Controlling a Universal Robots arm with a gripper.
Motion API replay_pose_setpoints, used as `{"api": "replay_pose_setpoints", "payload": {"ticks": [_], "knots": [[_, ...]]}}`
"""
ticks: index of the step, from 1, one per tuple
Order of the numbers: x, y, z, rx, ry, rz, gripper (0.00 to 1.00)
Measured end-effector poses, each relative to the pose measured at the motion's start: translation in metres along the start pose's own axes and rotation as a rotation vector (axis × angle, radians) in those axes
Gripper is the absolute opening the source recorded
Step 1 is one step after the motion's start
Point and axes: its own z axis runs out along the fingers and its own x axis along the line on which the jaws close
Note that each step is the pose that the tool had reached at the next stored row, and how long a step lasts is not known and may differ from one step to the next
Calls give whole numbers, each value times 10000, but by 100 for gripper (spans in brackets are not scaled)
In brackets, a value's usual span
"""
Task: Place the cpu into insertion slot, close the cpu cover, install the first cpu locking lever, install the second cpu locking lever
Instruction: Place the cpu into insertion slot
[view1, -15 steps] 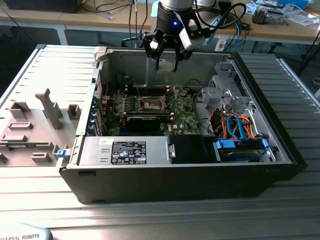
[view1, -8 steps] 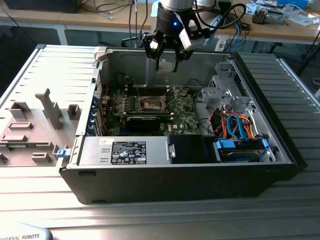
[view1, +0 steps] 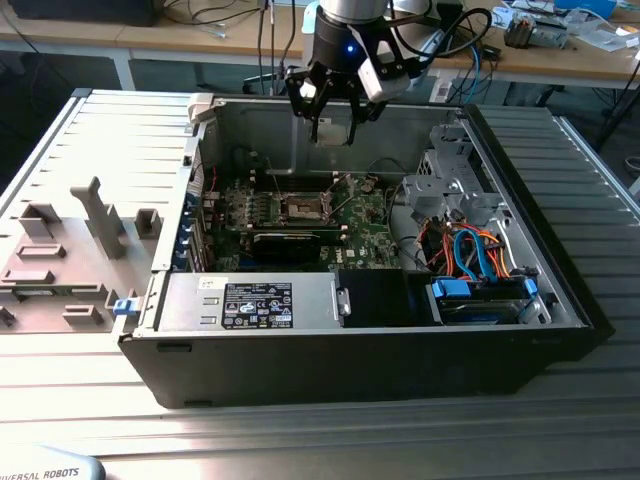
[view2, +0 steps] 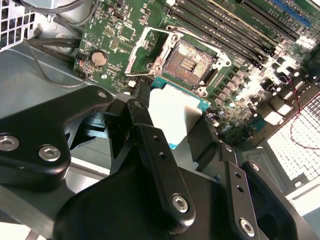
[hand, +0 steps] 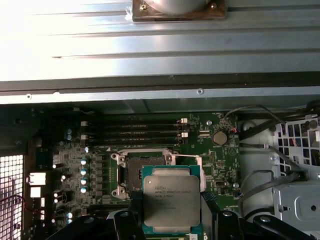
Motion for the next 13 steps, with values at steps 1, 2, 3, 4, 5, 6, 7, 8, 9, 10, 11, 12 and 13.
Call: {"api": "replay_pose_setpoints", "payload": {"ticks": [1,2,3,4,5,6,7,8,9,10,11,12,13], "knots": [[0,-1,8,0,0,0,54],[0,-1,13,-1,0,-1,54],[0,-1,15,-1,0,0,54],[0,-1,15,0,0,0,54],[0,-2,18,0,0,0,54],[0,-2,21,0,0,0,54],[0,-2,23,1,0,0,54],[0,-3,24,0,0,0,54],[0,-3,25,1,0,0,54],[0,-4,26,-1,-1,1,54],[1,-7,27,-3,-2,2,54],[0,-11,26,-1,-1,1,54],[0,-15,25,1,0,-1,54]]}}
